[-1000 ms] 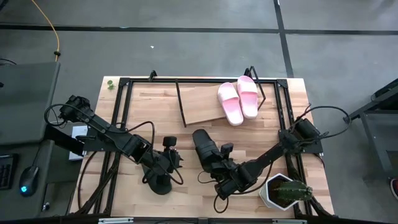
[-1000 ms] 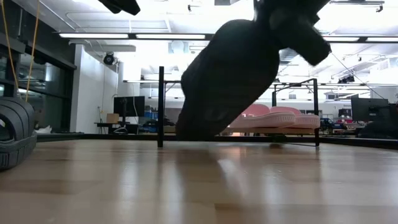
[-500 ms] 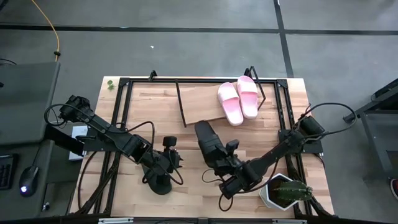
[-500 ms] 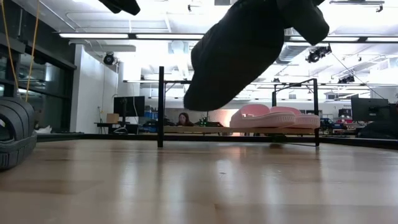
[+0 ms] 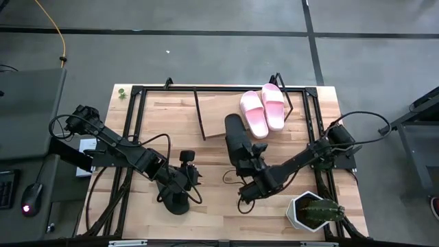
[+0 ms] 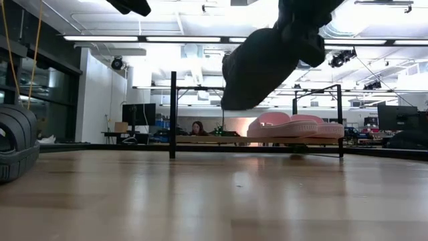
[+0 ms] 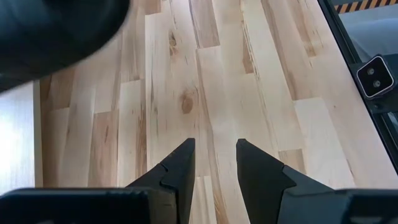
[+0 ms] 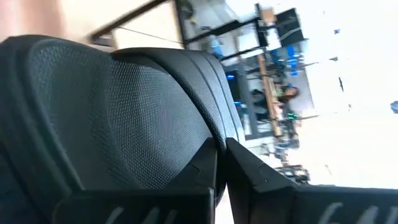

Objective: Pick and place slides into the shelf
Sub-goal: Put the right black slide on the shelf

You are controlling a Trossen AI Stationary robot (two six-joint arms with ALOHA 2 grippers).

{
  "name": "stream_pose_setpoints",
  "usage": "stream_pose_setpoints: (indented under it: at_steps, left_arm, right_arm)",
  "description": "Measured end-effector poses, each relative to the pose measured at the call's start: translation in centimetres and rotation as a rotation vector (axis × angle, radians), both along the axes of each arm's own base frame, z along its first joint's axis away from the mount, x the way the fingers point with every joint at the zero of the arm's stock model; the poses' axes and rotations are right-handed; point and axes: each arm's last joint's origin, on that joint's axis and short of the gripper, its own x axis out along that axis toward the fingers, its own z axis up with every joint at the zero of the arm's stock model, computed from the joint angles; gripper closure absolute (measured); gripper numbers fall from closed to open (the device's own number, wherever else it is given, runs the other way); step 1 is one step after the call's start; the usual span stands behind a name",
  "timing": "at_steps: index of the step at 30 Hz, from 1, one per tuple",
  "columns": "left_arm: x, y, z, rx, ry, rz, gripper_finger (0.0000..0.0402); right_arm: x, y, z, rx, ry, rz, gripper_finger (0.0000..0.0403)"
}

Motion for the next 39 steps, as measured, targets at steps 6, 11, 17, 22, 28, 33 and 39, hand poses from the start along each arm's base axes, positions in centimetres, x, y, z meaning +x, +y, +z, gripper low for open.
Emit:
stream_pose_setpoints:
  at_steps: [6,11,17,22,28,33,39]
  left_arm:
    - [0.0,0.0,0.0,0.000,-0.001,0.000,0.0300]
    - [0.0,0.0,0.0,0.000,-0.001,0.000,0.0300]
    - [0.0,0.0,0.0,-0.001,-0.001,0.000,0.0300]
    - [0.0,0.0,0.0,0.000,-0.001,0.001,0.0300]
    - [0.0,0.0,0.0,0.012,-0.008,0.011,0.0300]
    - [0.0,0.0,0.0,0.013,-0.009,0.010,0.0300]
    - [0.0,0.0,0.0,0.015,-0.009,0.008,0.0300]
  right_arm:
    - [-0.2,-1.7,1.4,0.000,-0.034,-0.047,0.0403]
    - [-0.9,-2.7,3.7,0.004,-0.043,-0.048,0.0403]
    - [-2.7,-3.7,7.2,0.031,-0.074,-0.025,0.0403]
    - [-4.2,-4.5,10.0,0.066,-0.104,0.009,0.0403]
    - [-4.7,-6.1,12.0,0.119,-0.109,0.042,0.0403]
    - [-3.9,-8.0,12.6,0.150,-0.088,0.047,0.0403]
    - [-1.7,-10.9,12.5,0.259,-0.098,0.156,0.0403]
